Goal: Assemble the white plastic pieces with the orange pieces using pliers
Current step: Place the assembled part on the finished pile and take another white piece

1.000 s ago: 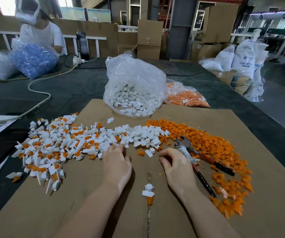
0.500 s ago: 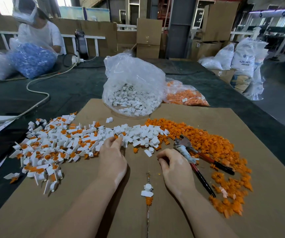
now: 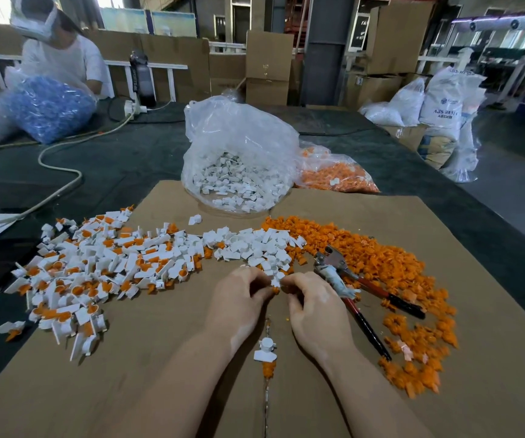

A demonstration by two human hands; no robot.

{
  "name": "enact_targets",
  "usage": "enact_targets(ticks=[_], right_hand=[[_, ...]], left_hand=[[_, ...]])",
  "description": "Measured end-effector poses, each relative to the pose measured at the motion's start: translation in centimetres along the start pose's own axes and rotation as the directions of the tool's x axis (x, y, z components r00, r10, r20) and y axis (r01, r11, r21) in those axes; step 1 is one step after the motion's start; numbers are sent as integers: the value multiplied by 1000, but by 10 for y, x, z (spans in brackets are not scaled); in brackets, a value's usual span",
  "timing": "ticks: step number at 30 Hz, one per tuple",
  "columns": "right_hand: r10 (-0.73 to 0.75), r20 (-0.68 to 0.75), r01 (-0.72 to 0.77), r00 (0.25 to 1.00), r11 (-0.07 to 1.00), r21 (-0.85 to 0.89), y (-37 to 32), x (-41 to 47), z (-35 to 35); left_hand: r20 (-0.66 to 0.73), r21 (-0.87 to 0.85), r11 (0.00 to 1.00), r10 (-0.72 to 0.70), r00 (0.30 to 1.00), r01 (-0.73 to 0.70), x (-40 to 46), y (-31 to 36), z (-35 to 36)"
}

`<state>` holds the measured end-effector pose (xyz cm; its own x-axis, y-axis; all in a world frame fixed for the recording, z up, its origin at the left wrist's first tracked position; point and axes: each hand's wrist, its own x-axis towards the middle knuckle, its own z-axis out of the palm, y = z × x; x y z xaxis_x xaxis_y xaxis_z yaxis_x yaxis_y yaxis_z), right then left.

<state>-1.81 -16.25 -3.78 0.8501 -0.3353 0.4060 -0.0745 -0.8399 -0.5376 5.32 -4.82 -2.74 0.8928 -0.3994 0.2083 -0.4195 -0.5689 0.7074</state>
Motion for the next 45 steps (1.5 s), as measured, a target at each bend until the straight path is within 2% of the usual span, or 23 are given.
enact_targets(ticks=[4,8,10,18,23,27,33,39,45], right_hand=[[-44,-22,43,999,999,-11,-3,2,0],[-106,103,122,989,978,-167,-8,4,3],[-103,144,130,984,972,-198,-7,5,4],[-60,30,62,998,996,-69,-4,1,2],[-81,32,83,996,994,-77,-6,-2,0],[-63,12,64,998,997,-44,-8,-4,-2],[-24,-15,23,1000,1000,-15,-9,-5,-3],[-55,-66,55,996,998,2,-8,-4,-6],[39,-75,-29,996,991,134,-7,-4,-8]], left_hand=[[-131,-50,997,-60,990,54,0,-4,0],[-88,50,999,2,996,3,0,-5,3],[-81,43,999,20,996,-17,1,-5,4],[-120,12,1000,29,992,-28,-1,-6,4],[-94,79,996,40,995,-32,0,-7,5],[-104,22,999,40,994,-38,-1,-8,5],[-70,41,997,66,995,-64,-2,-7,3],[-38,-43,998,54,998,-55,-4,-8,1],[-46,-220,975,-32,998,21,-4,-6,-3]])
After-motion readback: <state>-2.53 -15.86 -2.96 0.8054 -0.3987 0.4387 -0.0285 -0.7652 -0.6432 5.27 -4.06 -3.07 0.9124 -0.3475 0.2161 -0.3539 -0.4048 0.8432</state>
